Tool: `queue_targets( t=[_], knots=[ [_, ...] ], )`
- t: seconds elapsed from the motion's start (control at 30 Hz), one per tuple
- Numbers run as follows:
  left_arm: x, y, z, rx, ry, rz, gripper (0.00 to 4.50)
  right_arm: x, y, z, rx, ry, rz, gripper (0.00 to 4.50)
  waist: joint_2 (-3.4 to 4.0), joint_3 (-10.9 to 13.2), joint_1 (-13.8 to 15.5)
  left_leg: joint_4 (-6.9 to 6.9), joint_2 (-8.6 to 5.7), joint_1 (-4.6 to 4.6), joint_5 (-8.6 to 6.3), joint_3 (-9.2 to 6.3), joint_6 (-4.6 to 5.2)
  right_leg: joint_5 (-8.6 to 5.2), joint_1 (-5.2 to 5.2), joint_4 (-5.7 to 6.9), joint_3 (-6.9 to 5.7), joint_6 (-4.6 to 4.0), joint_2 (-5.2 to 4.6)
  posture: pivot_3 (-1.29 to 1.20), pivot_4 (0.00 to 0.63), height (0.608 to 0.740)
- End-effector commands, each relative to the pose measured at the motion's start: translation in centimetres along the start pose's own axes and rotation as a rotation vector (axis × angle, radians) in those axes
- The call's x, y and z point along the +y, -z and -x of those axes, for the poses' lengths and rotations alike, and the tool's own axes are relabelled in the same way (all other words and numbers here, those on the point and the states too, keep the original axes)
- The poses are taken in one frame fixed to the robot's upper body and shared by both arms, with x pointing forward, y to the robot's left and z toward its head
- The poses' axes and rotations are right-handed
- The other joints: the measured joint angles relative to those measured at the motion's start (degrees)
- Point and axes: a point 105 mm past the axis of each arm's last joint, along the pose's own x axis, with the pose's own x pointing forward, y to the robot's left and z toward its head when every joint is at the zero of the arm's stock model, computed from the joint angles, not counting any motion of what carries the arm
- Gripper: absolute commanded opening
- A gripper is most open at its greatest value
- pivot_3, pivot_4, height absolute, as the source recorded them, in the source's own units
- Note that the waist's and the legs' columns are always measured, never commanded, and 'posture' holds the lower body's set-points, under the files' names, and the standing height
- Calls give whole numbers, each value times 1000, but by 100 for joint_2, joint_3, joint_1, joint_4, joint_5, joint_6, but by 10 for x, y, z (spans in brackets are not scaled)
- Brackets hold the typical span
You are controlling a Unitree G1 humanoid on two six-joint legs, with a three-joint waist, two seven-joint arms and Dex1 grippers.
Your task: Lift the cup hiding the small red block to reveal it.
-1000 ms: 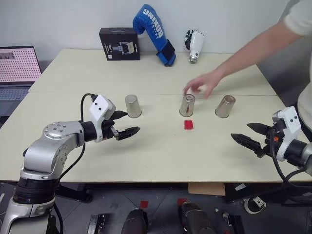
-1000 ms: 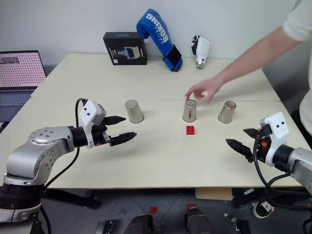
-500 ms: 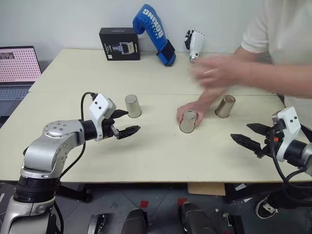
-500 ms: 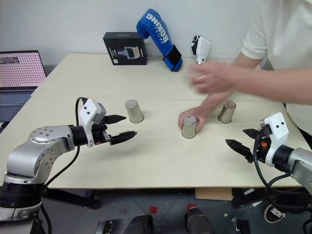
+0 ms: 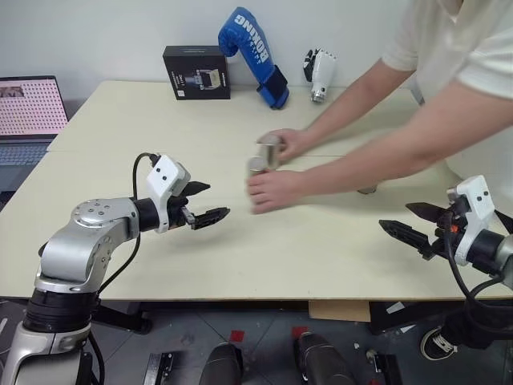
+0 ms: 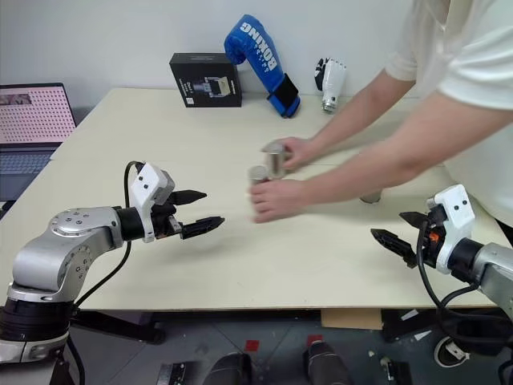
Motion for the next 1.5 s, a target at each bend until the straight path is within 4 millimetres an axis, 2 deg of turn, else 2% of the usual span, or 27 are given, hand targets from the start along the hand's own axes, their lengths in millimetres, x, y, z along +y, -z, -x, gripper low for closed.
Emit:
queue_targets(
  t=[0.03,0.3,0.47,0.57,0.73,0.83,1.0,1.23,1.4,1.5],
  knots=[
    [6,-8,10,-17,-36,-51,4500,0,-8,2,-28,2,36,4473,0,0,0,0,0,0,0,0,0,0,0,0,0,0,0,0,150,740],
    [16,-1,17,-28,-119,-41,4500,6,-11,-1,-23,-46,51,4473,0,0,2,0,0,0,0,0,0,-1,0,1,0,-2,0,0,150,740],
    [17,5,24,-22,-153,-34,4500,23,-10,-5,-5,-141,71,4473,0,0,-4,1,1,4,0,2,0,-3,1,3,1,-5,0,0,150,740],
    [20,8,29,-22,-186,-23,4500,35,-17,-11,-20,-205,88,4473,0,0,-6,1,2,4,0,3,0,-3,0,4,2,-5,0,0,150,740],
    [25,10,27,-53,-255,-2,4500,43,-23,-18,-31,-252,103,4473,-1,-1,2,3,2,4,0,2,0,-5,1,3,1,-9,0,0,150,740],
    [28,20,10,-109,-366,23,4500,55,-26,-24,-44,-307,121,4473,2,-3,16,4,-1,4,0,5,0,-4,3,2,4,-7,-4,0,150,740],
    [24,27,-27,-171,-418,63,4500,67,-29,-32,-44,-349,190,4473,-4,-6,96,8,-3,4,0,0,0,9,6,6,2,14,-1,0,150,740],
    [34,21,-85,-238,-444,97,4500,74,-43,-37,-85,-355,217,4473,-7,-11,183,13,-5,4,1,-2,0,16,10,3,2,25,3,0,150,740],
    [37,21,-112,-225,-438,43,4500,76,-42,-37,-94,-328,210,4473,-7,-11,188,8,-6,-3,1,2,1,18,5,0,7,28,2,0,150,740],
    [47,17,-119,-231,-479,38,4500,77,-43,-34,-101,-309,205,4473,-8,-11,223,8,-7,-10,1,-9,1,18,3,0,-2,28,3,0,150,740]
  ],
)
